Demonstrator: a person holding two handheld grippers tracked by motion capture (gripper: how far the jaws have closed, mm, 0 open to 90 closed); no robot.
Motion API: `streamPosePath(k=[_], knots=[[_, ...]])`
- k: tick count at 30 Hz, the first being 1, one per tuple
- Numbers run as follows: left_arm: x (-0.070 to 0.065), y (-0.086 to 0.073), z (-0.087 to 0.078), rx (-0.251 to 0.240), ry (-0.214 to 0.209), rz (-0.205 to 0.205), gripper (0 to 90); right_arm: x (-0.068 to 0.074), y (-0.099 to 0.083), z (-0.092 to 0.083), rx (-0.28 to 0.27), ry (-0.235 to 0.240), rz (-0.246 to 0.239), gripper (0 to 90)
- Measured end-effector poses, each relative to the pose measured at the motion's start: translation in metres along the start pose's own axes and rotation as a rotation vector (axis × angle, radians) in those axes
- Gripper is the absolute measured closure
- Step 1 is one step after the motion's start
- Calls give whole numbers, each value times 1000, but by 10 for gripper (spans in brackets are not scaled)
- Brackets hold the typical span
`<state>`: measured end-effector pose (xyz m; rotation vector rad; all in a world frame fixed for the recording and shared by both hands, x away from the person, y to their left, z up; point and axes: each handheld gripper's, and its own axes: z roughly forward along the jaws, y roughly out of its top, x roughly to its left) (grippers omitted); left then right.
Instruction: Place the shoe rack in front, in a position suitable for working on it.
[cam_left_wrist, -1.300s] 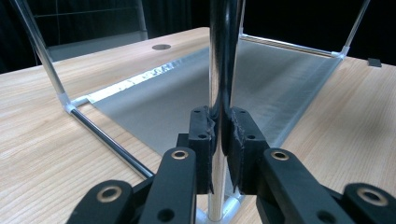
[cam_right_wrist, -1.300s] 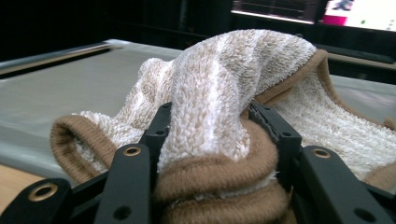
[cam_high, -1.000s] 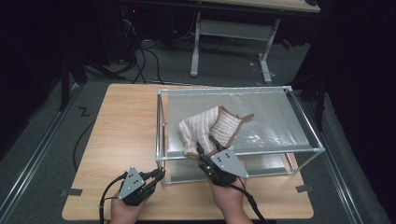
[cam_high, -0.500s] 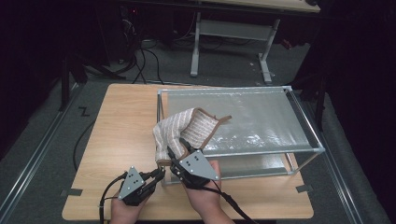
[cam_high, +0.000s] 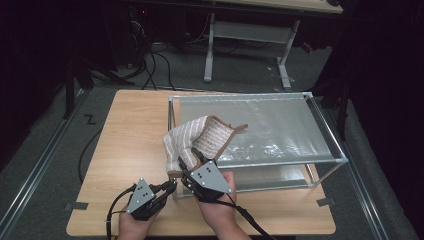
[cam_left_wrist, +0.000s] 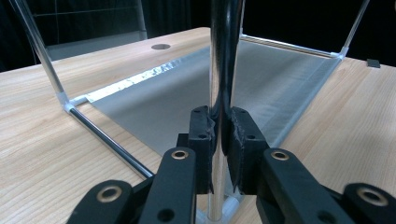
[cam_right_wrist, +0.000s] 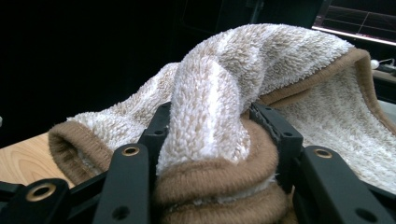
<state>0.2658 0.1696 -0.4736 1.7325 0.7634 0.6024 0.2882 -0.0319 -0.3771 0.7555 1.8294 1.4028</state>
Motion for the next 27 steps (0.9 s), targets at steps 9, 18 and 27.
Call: streamPosePath(k=[9,18,27], knots=[[-1,0,0,4,-4,-1,804,-6,-1,-1,12,-20,-1,544],[-1,0,0,3,-5,-1,805,-22,-6,-8,15,-50,14,543],[-1,0,0,5,-1,1,804,-49,-13,-18,29,-126,26,542]])
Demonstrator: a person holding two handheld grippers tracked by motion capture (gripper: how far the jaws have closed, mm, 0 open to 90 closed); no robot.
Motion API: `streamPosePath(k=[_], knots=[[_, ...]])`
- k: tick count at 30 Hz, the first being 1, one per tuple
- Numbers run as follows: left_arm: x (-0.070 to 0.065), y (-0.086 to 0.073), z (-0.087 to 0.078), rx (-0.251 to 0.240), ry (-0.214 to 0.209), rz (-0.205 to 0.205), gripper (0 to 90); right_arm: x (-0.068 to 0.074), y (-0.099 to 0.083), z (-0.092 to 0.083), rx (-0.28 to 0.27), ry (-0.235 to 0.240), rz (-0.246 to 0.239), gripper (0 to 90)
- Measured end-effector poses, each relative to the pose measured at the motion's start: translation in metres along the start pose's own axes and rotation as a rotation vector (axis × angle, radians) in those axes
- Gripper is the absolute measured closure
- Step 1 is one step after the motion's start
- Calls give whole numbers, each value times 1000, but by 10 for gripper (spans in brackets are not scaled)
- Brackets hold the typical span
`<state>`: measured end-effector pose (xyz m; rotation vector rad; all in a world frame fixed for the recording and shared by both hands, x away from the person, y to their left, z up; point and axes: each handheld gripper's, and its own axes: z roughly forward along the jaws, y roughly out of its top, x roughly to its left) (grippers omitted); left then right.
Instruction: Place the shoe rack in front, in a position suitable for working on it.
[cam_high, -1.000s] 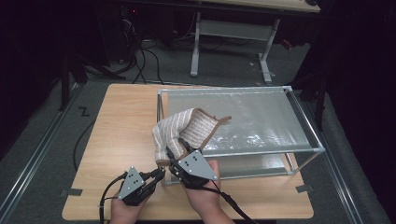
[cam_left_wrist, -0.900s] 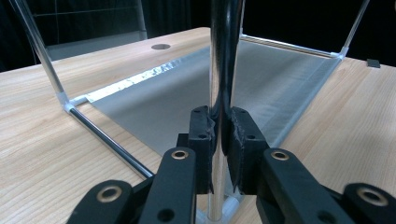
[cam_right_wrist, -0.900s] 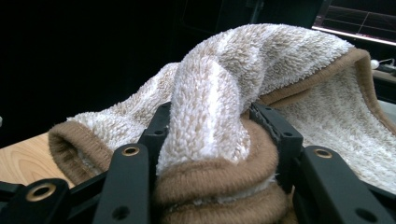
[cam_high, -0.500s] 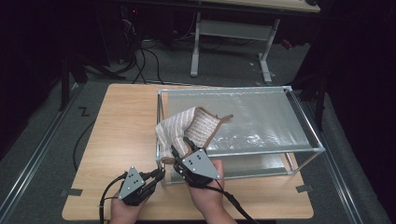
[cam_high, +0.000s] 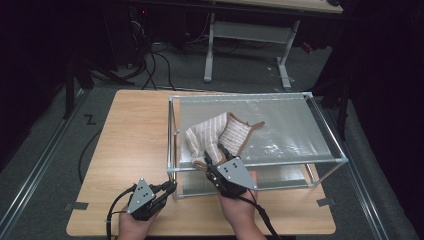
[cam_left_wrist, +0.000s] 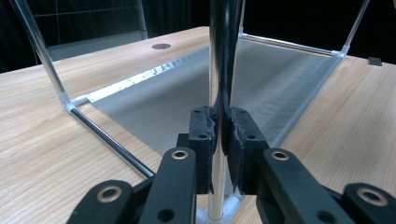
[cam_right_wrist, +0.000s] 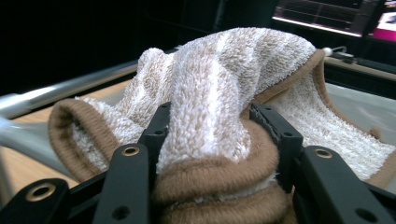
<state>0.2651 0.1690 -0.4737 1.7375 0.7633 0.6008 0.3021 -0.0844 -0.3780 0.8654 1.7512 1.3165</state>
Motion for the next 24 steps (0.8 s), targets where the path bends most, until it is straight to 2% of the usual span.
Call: streamPosePath(k=[15,24], knots=[[1,0,0,-1,1,3,804,-61,-15,-20,15,-143,36,540],[0,0,0,2,-4,-3,804,-104,-26,-38,34,-248,73,538]])
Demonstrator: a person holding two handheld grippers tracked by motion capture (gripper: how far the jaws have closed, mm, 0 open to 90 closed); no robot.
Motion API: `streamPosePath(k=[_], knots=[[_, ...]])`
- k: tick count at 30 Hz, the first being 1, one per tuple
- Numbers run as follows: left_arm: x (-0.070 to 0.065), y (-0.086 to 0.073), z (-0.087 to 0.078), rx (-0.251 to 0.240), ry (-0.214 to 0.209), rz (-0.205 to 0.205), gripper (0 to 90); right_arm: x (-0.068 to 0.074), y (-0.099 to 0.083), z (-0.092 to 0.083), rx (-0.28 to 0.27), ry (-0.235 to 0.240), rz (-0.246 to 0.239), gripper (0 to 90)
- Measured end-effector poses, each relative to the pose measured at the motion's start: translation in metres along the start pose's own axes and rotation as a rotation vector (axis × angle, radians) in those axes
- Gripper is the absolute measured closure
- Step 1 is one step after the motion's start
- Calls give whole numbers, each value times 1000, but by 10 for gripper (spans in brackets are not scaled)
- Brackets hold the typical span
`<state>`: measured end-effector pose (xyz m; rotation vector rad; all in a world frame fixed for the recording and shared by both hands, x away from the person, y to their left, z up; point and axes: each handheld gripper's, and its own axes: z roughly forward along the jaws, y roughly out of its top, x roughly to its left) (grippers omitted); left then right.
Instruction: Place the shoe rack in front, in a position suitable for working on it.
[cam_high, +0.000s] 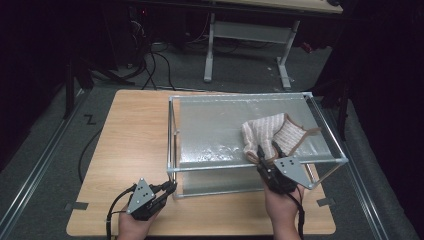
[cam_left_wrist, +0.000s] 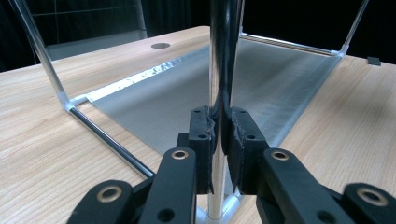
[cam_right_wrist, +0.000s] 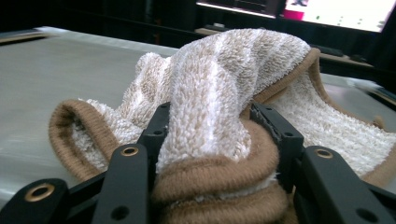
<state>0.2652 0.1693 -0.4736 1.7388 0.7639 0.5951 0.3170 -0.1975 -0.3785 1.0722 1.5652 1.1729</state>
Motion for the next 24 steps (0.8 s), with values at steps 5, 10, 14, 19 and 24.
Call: streamPosePath(k=[5,10,14,19,24], knots=[[0,0,0,-4,5,3,805,-29,-5,-5,6,-62,25,538],[0,0,0,-4,8,2,805,-55,-10,-9,8,-116,48,537],[0,0,0,-4,8,1,805,-74,-13,-13,14,-155,66,537],[0,0,0,-4,9,2,805,-93,-16,-17,15,-200,82,538],[0,0,0,-3,8,3,804,-107,-18,-20,18,-239,91,538]])
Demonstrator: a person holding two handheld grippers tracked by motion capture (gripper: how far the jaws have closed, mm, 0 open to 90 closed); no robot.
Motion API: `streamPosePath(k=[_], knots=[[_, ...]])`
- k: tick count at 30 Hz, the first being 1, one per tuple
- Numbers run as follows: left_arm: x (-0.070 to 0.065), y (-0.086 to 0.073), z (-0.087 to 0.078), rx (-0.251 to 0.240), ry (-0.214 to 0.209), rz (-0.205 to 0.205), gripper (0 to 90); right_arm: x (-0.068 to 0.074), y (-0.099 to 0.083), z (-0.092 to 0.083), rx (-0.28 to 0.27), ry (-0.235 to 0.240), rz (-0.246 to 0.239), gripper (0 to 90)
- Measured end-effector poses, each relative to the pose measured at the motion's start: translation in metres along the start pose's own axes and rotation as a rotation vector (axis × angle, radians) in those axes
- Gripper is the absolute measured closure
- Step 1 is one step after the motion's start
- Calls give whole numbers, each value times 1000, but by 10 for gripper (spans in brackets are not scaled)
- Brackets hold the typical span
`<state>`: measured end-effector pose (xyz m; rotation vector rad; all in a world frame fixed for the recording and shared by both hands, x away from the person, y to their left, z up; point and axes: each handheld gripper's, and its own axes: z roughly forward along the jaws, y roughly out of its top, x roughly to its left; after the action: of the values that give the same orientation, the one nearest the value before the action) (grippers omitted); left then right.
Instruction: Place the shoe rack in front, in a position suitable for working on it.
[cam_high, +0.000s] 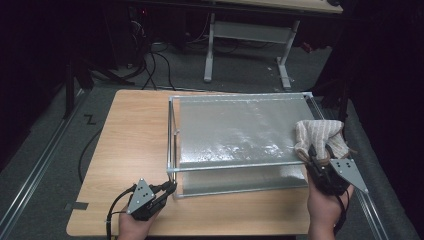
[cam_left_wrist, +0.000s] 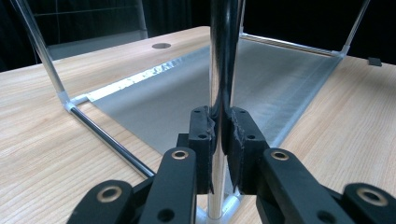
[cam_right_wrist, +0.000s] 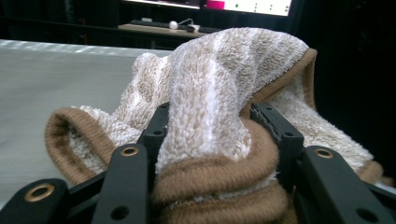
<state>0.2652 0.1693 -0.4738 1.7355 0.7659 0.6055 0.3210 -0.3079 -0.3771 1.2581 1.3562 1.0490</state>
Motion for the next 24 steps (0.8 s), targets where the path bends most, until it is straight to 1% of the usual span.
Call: streamPosePath(k=[5,10,17,24], knots=[[0,0,0,-1,-2,-1,805,-13,0,1,3,-31,21,538],[0,0,0,0,-1,-2,804,-14,-1,1,1,-35,22,538],[0,0,0,-1,-2,-6,804,-13,-1,1,2,-20,33,540],[0,-1,0,0,-8,-10,804,-11,-2,0,3,6,48,541]])
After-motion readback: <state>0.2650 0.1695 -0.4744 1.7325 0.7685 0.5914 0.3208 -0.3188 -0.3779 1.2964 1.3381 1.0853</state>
